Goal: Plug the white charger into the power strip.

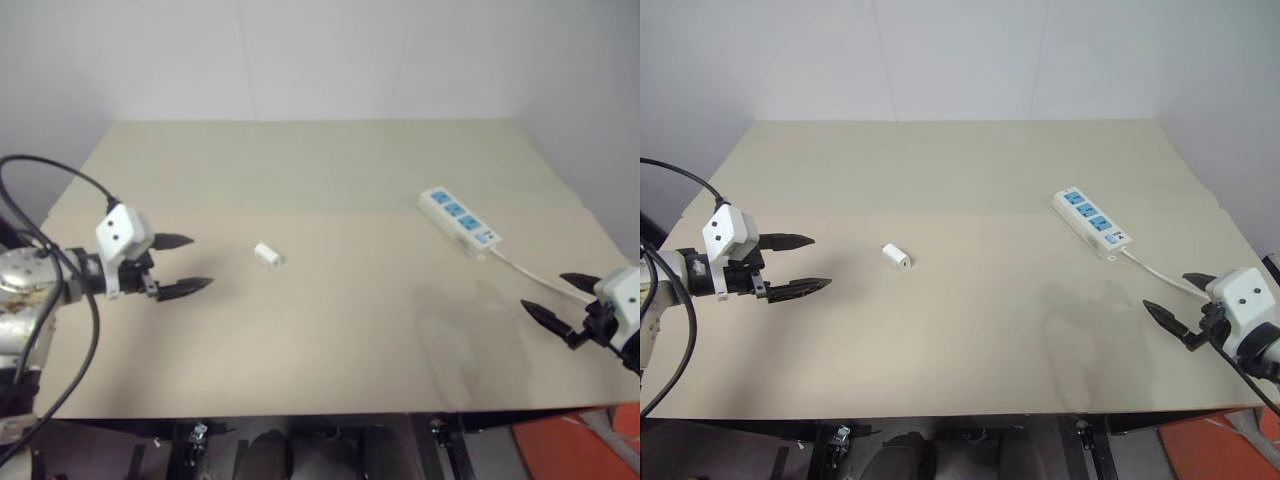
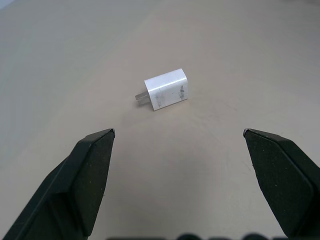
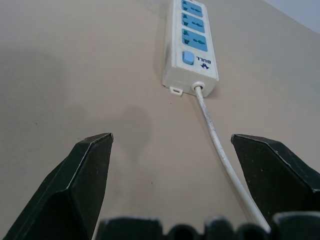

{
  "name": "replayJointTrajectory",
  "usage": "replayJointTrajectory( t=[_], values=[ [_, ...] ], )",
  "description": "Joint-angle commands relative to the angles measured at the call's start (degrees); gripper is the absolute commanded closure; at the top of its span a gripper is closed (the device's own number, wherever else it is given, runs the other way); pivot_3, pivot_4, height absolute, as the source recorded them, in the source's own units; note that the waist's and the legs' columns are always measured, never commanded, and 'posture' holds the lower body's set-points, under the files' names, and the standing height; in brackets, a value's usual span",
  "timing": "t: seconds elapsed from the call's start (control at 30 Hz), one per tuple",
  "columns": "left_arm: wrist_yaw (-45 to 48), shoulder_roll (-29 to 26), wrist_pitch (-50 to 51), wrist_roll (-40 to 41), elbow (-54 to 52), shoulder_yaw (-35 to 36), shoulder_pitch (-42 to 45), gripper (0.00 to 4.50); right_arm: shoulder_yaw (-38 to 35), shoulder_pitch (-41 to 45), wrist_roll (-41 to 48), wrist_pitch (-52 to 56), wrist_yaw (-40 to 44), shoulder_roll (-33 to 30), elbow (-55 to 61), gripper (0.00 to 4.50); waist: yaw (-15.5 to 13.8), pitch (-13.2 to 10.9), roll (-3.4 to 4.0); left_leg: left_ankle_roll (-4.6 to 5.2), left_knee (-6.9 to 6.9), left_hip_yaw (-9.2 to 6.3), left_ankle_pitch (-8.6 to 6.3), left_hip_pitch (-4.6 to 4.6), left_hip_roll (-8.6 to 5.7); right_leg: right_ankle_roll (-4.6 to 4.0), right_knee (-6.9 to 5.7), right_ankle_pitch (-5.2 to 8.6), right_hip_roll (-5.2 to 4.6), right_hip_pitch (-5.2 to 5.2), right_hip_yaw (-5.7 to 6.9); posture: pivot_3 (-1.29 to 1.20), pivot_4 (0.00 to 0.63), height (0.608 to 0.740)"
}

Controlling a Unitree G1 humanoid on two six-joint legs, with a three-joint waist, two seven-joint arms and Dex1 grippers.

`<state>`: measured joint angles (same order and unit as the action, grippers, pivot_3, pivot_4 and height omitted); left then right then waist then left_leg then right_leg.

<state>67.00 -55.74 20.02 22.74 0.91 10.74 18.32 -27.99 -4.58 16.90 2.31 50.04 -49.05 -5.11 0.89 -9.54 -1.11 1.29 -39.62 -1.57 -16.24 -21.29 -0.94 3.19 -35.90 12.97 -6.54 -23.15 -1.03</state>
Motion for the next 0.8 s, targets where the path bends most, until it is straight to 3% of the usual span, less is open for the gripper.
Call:
replayJointTrajectory(
  t=[0.03, 0.8],
  values=[
    [-0.09, 0.05, -0.61, 0.41, -0.49, 0.86, 0.55, 0.0, -1.21, 1.09, 0.38, -1.43, 0.32, -1.28, 0.37, 0.03, 0.01, 0.0, 0.0, 0.0, 0.0, 0.0, 0.0, 0.0, 0.0, 0.0, 0.0, 0.0, 0.0, 0.0, 0.0, 0.0, 0.15, 0.74],
    [-0.04, 0.8, -1.15, 0.06, 0.28, 0.38, 1.16, 0.0, -2.58, 0.64, 1.4, -1.14, 0.99, -0.78, 1.48, 0.03, -0.01, 0.0, 0.0, 0.0, 0.0, 0.0, 0.0, 0.0, 0.0, 0.0, 0.0, 0.0, 0.0, 0.0, 0.0, 0.0, 0.15, 0.74]
  ],
)
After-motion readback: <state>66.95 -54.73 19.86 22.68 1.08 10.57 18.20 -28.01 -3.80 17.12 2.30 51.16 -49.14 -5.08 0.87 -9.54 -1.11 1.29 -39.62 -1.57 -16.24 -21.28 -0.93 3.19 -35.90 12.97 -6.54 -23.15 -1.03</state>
